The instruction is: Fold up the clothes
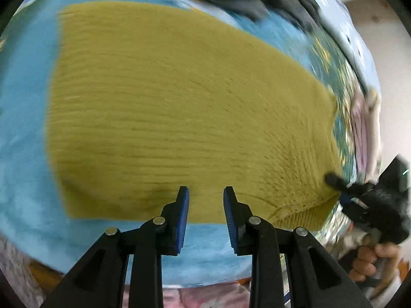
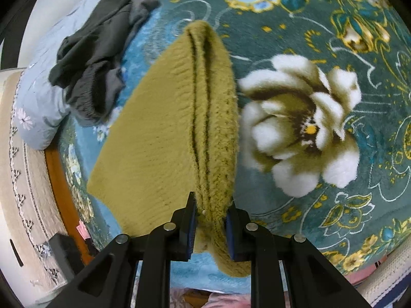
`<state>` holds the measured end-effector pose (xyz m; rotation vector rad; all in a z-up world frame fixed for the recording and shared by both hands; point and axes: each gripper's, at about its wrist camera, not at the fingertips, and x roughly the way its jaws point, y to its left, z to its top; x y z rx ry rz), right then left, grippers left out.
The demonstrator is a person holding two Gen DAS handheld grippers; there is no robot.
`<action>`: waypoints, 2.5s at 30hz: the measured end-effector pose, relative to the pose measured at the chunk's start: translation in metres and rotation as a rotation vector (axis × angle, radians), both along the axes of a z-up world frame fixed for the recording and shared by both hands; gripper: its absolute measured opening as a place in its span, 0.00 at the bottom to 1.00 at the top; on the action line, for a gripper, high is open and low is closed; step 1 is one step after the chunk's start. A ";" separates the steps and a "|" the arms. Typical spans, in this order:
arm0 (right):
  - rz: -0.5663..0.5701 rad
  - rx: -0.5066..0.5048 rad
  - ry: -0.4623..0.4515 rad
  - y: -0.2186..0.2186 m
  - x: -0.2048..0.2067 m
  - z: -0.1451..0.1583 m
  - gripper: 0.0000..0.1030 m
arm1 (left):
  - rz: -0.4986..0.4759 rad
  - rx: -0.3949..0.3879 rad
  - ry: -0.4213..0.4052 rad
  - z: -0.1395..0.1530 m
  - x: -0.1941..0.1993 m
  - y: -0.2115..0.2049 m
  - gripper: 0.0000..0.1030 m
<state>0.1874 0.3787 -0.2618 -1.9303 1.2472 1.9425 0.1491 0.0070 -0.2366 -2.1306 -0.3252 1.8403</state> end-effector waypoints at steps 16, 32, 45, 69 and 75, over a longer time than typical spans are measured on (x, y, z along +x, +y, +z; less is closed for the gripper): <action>0.186 0.063 0.067 -0.068 -0.031 0.051 0.20 | 0.139 0.035 -0.139 -0.028 0.019 -0.009 0.28; 0.693 0.132 0.135 -0.270 -0.095 0.056 0.20 | 0.598 0.077 -0.037 0.017 0.042 -0.214 0.34; 0.832 0.139 -0.021 -0.352 -0.096 -0.001 0.21 | 0.746 0.110 -0.077 0.002 0.061 -0.269 0.34; 0.485 0.102 -0.066 -0.240 -0.082 0.007 0.54 | 0.507 0.240 -0.068 -0.031 0.002 -0.192 0.56; 0.427 0.113 -0.082 -0.210 -0.068 0.008 0.54 | 0.414 0.125 -0.049 -0.037 -0.008 -0.162 0.26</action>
